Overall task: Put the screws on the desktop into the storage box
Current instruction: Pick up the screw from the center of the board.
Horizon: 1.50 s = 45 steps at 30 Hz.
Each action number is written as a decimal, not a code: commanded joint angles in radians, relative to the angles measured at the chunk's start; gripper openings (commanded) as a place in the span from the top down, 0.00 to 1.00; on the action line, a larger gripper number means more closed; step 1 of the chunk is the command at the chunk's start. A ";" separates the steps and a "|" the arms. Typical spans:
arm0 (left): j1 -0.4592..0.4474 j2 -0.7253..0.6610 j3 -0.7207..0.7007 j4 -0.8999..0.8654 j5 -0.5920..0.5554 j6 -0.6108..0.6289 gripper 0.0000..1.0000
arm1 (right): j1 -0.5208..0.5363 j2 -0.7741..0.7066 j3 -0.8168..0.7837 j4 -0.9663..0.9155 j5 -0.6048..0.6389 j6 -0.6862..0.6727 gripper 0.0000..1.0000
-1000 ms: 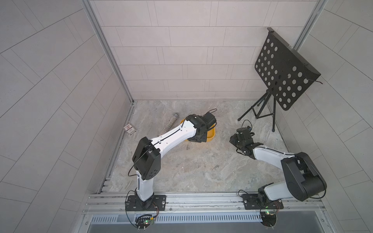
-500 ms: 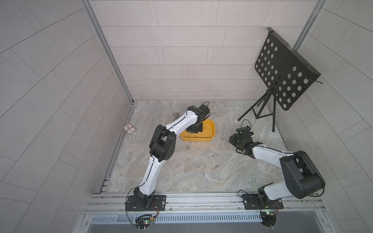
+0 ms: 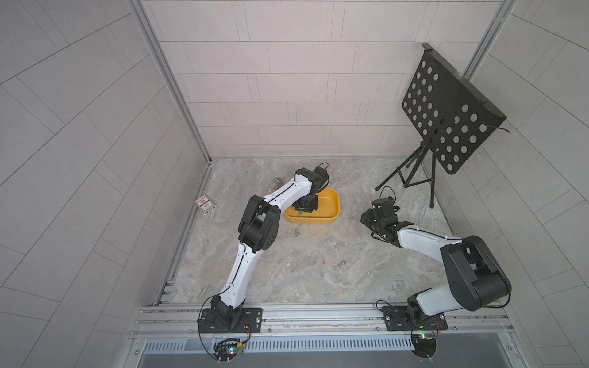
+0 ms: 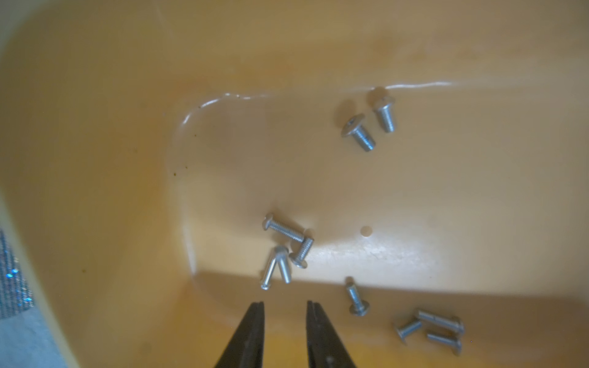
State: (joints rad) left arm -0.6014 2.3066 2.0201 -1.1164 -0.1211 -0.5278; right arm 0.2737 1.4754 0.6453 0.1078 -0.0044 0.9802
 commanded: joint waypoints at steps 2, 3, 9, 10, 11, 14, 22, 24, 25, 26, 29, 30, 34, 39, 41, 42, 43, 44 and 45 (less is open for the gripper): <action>0.006 -0.142 -0.023 -0.030 -0.046 0.015 0.62 | -0.002 0.005 0.014 -0.016 0.004 -0.004 0.53; 0.008 -0.170 -0.036 -0.027 -0.048 0.018 0.60 | -0.002 0.004 0.013 -0.016 0.005 -0.003 0.53; 0.032 -0.372 -0.139 -0.012 -0.069 0.056 0.51 | -0.001 0.000 0.007 -0.008 0.010 0.000 0.53; 0.043 -0.401 -0.159 -0.013 -0.070 0.071 0.51 | -0.001 0.001 0.006 -0.008 0.008 0.000 0.52; 0.051 -0.422 -0.178 -0.013 -0.072 0.086 0.50 | -0.001 0.003 0.005 -0.007 0.005 0.001 0.53; 0.082 -0.498 -0.268 0.013 -0.079 0.132 0.49 | 0.002 0.002 -0.002 0.004 0.004 0.005 0.52; 0.133 -0.695 -0.527 0.167 -0.062 0.130 0.45 | 0.071 -0.076 -0.004 -0.125 -0.011 0.048 0.51; 0.145 -0.722 -0.556 0.173 -0.074 0.139 0.45 | 0.123 -0.120 0.008 -0.217 0.030 0.047 0.51; 0.153 -0.736 -0.570 0.179 -0.071 0.141 0.45 | 0.154 -0.147 0.016 -0.268 0.060 0.046 0.51; 0.159 -0.747 -0.582 0.186 -0.068 0.140 0.45 | 0.178 -0.170 0.024 -0.310 0.082 0.045 0.51; 0.180 -0.782 -0.616 0.209 -0.050 0.141 0.45 | 0.244 -0.234 0.053 -0.430 0.147 0.043 0.53; 0.188 -0.789 -0.624 0.215 -0.044 0.140 0.44 | 0.261 -0.248 0.066 -0.469 0.163 0.042 0.54; 0.217 -0.807 -0.643 0.227 -0.011 0.140 0.44 | 0.279 -0.242 0.149 -0.638 0.131 0.032 0.55; 0.232 -0.809 -0.652 0.231 0.007 0.135 0.44 | 0.290 -0.211 0.206 -0.765 0.075 0.021 0.54; 0.239 -0.808 -0.653 0.233 0.014 0.132 0.44 | 0.303 -0.197 0.215 -0.799 0.067 0.019 0.54; 0.241 -0.805 -0.655 0.233 0.018 0.132 0.44 | 0.311 -0.191 0.216 -0.813 0.065 0.019 0.54; 0.243 -0.802 -0.655 0.233 0.021 0.131 0.44 | 0.319 -0.184 0.215 -0.821 0.060 0.018 0.54; 0.244 -0.801 -0.655 0.232 0.024 0.131 0.44 | 0.325 -0.178 0.217 -0.827 0.052 0.015 0.55; 0.245 -0.798 -0.655 0.233 0.027 0.130 0.44 | 0.337 -0.170 0.217 -0.834 0.045 0.014 0.56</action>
State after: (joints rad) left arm -0.3653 1.5150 1.3773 -0.8864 -0.1066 -0.3992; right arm 0.5892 1.2873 0.8501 -0.6250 0.0559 1.0054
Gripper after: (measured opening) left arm 0.558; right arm 0.444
